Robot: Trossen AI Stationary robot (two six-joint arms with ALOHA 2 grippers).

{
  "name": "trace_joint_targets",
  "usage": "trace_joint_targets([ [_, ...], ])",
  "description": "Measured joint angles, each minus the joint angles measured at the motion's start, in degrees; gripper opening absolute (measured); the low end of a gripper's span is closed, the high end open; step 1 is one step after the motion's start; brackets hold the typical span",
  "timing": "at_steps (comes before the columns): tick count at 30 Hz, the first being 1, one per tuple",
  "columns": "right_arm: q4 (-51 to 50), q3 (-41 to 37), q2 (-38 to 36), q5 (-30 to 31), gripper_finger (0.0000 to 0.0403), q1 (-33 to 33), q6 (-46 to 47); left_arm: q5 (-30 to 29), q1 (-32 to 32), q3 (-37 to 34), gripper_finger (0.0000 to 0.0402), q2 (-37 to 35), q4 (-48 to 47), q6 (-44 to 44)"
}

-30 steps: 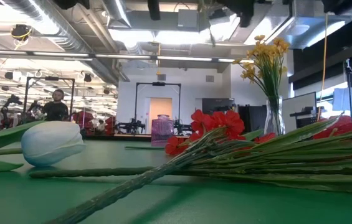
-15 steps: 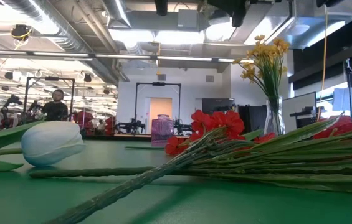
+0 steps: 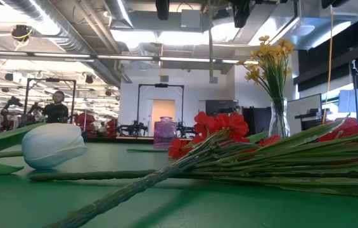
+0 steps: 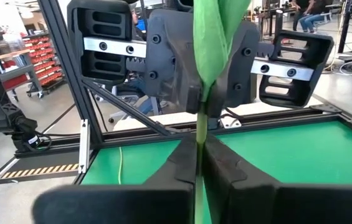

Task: Sort flowers into vase by color
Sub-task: Put the top white flower into the transparent vase

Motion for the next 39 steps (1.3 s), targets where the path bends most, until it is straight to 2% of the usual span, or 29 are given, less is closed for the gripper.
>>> trace_joint_targets([
  [3,0.0,0.0,0.0,0.13,0.002,-0.04,0.12,-0.99,0.0,0.0,0.0001,0.0,0.01,-0.27],
  [6,-0.1,0.0,0.0,0.15,0.0008,-0.06,0.12,-1.77,-0.04,0.0,0.0014,0.0,-0.16,-0.87],
  [13,-2.75,0.0,-1.21,1.1,0.0005,-0.06,0.08,-2.23,0.02,0.0,0.0079,-0.07,-0.86,-1.49],
  [22,-10.92,-0.02,-8.24,5.63,0.0004,-0.04,-0.95,-5.34,0.02,0.0,0.0154,-5.24,-7.34,-0.78],
  [26,-16.23,-0.02,-12.74,8.58,0.0003,-0.03,-1.65,-7.12,-0.29,0.04,0.0159,-8.39,-10.25,0.17],
  [33,-27.16,-0.27,-22.41,18.37,0.0002,-0.02,-4.32,-9.73,-0.35,0.04,0.0159,-12.25,-17.24,3.42],
  [39,-27.65,-5.38,-32.69,22.8,0.0001,-0.04,-6.89,-14.34,-0.35,0.04,0.0159,-13.84,-21.97,5.73],
])
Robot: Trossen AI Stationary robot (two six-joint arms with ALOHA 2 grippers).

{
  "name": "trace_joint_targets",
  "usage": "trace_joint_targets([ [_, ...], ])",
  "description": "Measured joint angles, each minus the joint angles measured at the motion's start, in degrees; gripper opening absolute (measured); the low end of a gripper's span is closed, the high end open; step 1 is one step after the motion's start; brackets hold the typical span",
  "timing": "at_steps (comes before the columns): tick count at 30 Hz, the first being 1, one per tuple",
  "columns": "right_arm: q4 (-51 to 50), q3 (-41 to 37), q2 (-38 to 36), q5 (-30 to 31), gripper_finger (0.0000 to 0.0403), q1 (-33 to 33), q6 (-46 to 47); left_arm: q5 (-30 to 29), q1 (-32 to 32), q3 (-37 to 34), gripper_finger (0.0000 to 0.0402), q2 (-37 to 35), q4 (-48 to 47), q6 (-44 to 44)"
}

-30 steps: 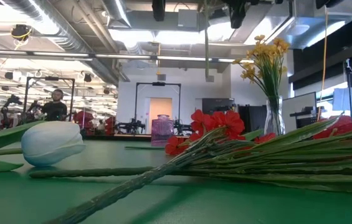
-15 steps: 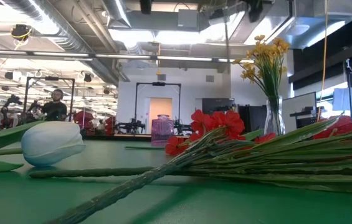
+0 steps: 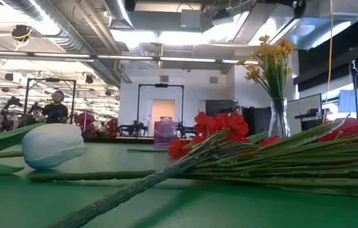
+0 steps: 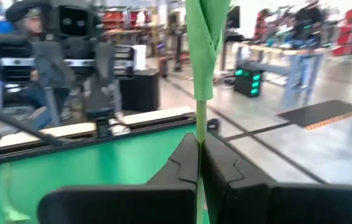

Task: Sort flowers into vase by color
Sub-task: Put the top white flower into the transparent vase

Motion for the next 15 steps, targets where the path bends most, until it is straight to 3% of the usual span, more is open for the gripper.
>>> trace_joint_targets([
  [8,-0.28,-5.38,-12.08,11.45,0.0001,-0.02,-4.19,-3.94,0.29,-0.02,0.0159,-0.07,-4.07,0.37],
  [15,-1.65,-5.43,-14.91,16.89,0.0001,-0.05,-8.09,-4.0,1.58,-0.02,0.0159,-0.07,-4.38,0.3],
])
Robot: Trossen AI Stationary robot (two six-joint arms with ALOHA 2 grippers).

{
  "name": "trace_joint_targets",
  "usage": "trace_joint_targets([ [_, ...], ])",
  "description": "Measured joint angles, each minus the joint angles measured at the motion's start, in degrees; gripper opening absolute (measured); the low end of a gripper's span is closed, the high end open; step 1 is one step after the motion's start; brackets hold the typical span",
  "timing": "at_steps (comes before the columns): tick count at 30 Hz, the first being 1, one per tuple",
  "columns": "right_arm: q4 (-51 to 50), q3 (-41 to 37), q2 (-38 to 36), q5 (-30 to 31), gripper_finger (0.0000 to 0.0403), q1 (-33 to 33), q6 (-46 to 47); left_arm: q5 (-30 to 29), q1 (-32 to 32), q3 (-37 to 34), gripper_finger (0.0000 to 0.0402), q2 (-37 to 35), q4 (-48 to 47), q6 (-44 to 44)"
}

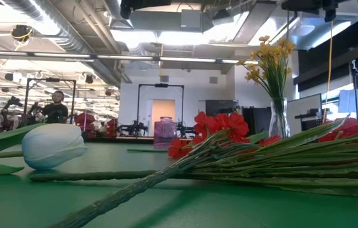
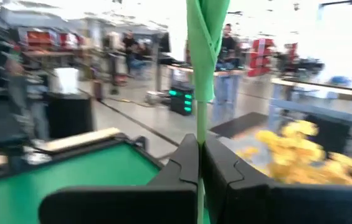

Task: Sort flowers into vase by color
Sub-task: Put the top white flower into the transparent vase

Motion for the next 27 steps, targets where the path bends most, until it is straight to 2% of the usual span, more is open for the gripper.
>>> trace_joint_targets([
  [10,-5.4,-0.02,0.02,11.79,0.0001,0.0,-2.3,0.04,0.21,0.0,0.0159,0.04,-0.65,-0.33],
  [16,-4.89,-0.02,0.04,14.37,0.0001,-1.64,-5.39,0.05,1.04,0.0,0.0159,0.13,-0.64,-0.39],
  [20,-4.85,-0.02,0.02,9.71,0.0001,-6.27,-5.69,0.07,1.48,-0.04,0.0159,0.57,-0.63,-0.46],
  [27,-4.76,-0.02,-0.26,-3.55,0.0001,-17.49,-5.58,0.11,1.46,-0.07,0.0159,1.49,-0.52,-0.61],
])
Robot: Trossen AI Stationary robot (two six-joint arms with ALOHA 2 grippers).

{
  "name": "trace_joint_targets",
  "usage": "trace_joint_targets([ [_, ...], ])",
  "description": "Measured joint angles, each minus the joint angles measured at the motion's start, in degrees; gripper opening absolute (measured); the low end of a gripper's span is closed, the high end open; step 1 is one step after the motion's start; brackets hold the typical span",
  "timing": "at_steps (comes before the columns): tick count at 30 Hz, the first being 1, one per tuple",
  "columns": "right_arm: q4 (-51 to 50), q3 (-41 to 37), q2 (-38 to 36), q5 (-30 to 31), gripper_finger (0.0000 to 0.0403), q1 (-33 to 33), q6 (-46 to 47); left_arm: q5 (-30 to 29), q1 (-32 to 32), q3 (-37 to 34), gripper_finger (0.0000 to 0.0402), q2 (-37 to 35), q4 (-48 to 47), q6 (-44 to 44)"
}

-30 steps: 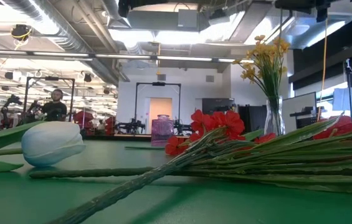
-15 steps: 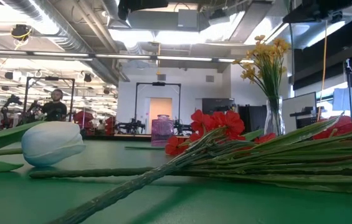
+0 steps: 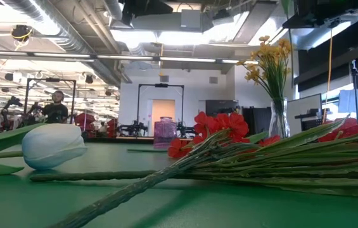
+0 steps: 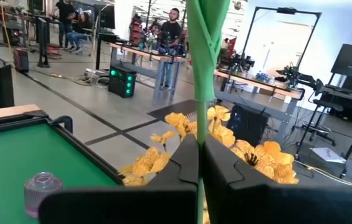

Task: Sort flowers into vase by color
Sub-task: Put the top white flower into the transparent vase

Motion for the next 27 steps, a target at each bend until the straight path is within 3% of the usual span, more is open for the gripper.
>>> trace_joint_targets([
  [12,1.85,-2.4,-2.39,-12.72,0.0001,-8.89,0.71,0.0,0.0,0.0,0.0159,0.02,-0.56,-0.11],
  [20,7.49,-9.66,-10.51,-12.52,0.0001,-8.76,0.63,0.0,0.0,0.0,0.0159,0.02,-1.73,-1.11],
  [27,11.02,-11.86,-11.02,-11.62,0.0001,-8.78,-2.11,0.0,0.0,0.0,0.0159,0.02,-1.71,-1.42],
])
